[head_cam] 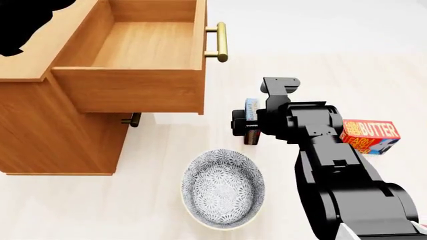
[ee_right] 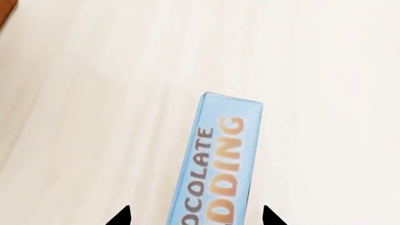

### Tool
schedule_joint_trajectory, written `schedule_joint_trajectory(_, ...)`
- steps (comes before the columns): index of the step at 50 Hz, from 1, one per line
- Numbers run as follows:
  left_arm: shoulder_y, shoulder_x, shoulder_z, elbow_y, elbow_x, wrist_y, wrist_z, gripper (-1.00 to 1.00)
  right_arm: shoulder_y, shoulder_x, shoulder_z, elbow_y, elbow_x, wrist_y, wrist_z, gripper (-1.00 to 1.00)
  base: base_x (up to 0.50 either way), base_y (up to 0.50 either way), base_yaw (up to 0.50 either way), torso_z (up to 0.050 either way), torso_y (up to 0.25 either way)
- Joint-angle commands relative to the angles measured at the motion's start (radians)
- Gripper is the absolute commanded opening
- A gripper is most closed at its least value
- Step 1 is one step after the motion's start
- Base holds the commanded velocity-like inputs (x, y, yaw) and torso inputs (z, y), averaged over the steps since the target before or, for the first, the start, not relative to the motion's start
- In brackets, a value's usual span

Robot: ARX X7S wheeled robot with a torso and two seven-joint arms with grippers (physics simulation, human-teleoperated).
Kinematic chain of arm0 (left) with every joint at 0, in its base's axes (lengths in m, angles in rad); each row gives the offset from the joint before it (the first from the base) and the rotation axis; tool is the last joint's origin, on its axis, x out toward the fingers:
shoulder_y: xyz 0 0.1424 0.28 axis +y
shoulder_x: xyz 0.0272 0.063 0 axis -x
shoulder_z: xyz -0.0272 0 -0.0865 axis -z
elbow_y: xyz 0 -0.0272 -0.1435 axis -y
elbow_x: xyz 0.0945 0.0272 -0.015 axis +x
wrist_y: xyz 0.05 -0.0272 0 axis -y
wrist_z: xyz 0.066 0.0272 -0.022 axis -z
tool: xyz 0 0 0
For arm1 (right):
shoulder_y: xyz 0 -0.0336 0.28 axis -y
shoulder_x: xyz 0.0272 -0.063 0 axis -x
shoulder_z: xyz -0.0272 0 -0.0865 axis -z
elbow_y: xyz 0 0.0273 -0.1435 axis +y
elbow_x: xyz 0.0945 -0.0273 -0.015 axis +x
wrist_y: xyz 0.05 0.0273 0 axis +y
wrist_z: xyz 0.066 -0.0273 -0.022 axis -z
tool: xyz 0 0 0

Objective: Put the chocolate pudding in the top drawer of the cabinet and close it.

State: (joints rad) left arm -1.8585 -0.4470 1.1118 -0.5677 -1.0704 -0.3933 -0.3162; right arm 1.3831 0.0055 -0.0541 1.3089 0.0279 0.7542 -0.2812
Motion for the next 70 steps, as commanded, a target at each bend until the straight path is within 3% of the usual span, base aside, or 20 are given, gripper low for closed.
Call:
schedule_joint_trajectory(1, 0.001, 0.0, -0.005, 0.0, 0.0, 0.001, 0.002, 1.0, 0.001, 0.0, 0.004, 0.0, -0.001, 0.0, 0.0, 1.0, 0.0, 0.0, 0.0, 0.0, 0.0)
schedule_joint_trajectory(36, 0.006, 0.001, -0.017, 0.001, 0.002, 0.001, -0.01, 1.0, -0.009, 0.001, 0.019, 0.0, -0.004, -0.003, 0.007, 1.0, 0.0, 0.0, 0.0, 0.0, -0.025)
schedule_joint_trajectory(37, 0.006, 0.001, -0.017, 0.001, 0.003, 0.001, -0.01, 1.0, -0.009, 0.001, 0.021, 0.0, -0.003, -0.005, 0.009, -1.0, 0.0, 0.0, 0.0, 0.0, 0.0)
schedule_joint_trajectory(61, 0.007, 0.002, -0.023, 0.0, 0.001, -0.005, -0.007, 1.0, -0.006, 0.003, 0.037, 0.0, -0.01, -0.004, 0.021, -1.0, 0.0, 0.0, 0.0, 0.0, 0.0)
schedule_joint_trajectory(70, 0.01, 0.003, -0.031, -0.001, -0.007, -0.008, -0.01, 1.0, 0.004, 0.006, 0.039, 0.0, -0.012, -0.01, 0.03, -1.0, 0.0, 0.0, 0.0, 0.0, 0.242)
